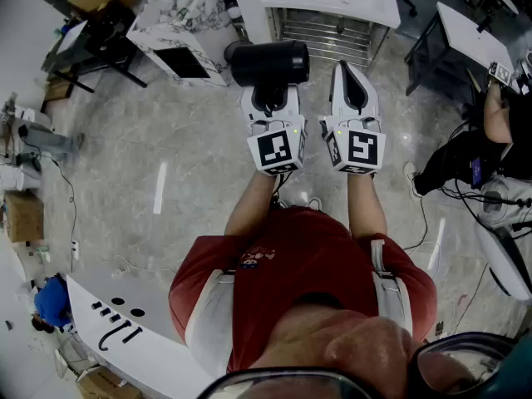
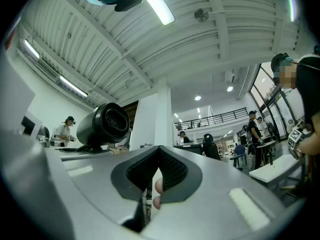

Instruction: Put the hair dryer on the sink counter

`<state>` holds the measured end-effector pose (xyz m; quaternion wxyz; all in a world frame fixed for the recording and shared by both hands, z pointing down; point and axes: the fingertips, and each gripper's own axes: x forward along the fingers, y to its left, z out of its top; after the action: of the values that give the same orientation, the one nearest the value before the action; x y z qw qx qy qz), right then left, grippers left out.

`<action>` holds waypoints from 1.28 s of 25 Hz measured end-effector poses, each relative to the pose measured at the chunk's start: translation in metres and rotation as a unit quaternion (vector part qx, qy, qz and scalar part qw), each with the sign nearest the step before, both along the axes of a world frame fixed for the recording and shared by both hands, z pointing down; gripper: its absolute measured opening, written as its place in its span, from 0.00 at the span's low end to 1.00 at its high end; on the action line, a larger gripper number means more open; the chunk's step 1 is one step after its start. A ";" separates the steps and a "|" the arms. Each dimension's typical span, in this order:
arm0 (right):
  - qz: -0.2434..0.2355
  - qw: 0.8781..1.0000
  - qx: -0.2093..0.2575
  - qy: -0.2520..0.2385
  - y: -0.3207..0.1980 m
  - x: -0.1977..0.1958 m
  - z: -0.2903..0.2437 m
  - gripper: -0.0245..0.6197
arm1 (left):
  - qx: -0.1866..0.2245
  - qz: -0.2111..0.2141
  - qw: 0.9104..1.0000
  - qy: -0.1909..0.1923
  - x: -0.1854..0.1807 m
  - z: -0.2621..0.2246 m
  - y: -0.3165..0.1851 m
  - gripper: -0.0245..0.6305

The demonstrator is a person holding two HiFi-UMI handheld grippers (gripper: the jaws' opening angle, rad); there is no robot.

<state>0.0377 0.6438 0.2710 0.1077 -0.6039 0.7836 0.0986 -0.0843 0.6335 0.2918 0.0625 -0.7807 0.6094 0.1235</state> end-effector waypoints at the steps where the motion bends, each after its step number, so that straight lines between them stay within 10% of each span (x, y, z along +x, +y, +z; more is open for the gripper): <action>1: 0.001 1.000 0.001 -0.002 0.002 -0.005 0.000 0.04 | 0.002 -0.001 1.000 0.001 -0.006 -0.001 0.002 0.34; 32: 0.029 0.999 0.002 -0.014 0.013 -0.074 0.022 0.04 | 0.017 0.038 0.999 0.004 -0.076 0.007 0.005 0.34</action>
<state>-0.0366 0.6563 0.2930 0.1170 -0.6275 0.7638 0.0953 -0.1602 0.6385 0.2990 0.0684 -0.8017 0.5772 0.1397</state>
